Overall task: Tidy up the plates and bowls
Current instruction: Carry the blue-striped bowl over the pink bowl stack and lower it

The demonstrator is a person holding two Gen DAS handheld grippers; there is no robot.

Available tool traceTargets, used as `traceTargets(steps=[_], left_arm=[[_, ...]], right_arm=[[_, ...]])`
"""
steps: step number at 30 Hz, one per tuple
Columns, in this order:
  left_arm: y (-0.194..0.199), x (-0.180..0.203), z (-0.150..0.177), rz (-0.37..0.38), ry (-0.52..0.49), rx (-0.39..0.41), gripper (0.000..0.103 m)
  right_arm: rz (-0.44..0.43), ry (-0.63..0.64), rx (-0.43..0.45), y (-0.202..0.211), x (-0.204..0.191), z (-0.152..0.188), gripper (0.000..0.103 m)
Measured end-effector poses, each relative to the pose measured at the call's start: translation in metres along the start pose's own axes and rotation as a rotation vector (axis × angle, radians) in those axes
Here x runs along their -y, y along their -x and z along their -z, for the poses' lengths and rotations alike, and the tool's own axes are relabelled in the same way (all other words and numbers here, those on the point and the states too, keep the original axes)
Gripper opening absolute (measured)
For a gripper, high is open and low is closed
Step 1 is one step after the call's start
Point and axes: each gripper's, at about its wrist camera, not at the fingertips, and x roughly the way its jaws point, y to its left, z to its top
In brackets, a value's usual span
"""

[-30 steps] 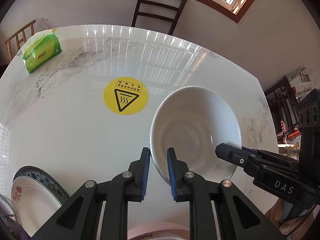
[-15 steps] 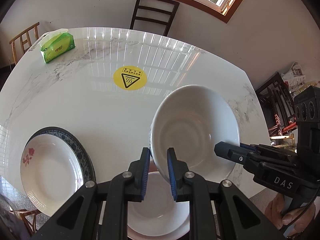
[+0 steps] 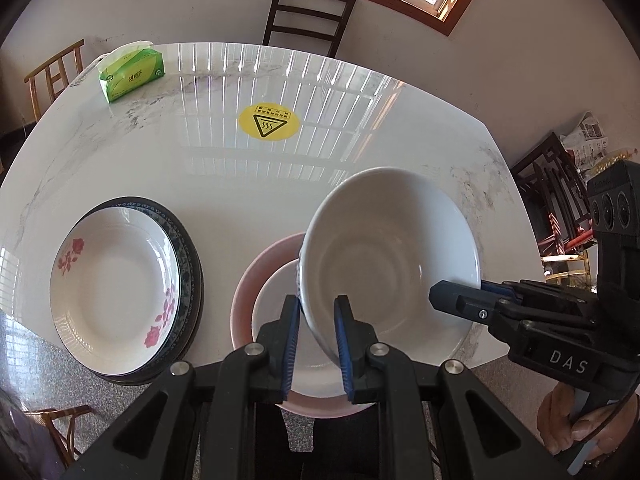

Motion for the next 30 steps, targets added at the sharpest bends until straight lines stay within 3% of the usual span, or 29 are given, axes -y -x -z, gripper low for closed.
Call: traceTargets(steps=[12,30], left_arm=[[-0.005,-0.009,0.027,-0.009,0.009,-0.039,0.018],[-0.018,-0.014,0.032,-0.015,0.016,-0.07,0.018]], right_arm=[[0.023,0.014,-0.03,-0.009,-0.009,0.021,0.019],[0.03,0.01,-0.064,-0.031,-0.012,0.019,0.019]])
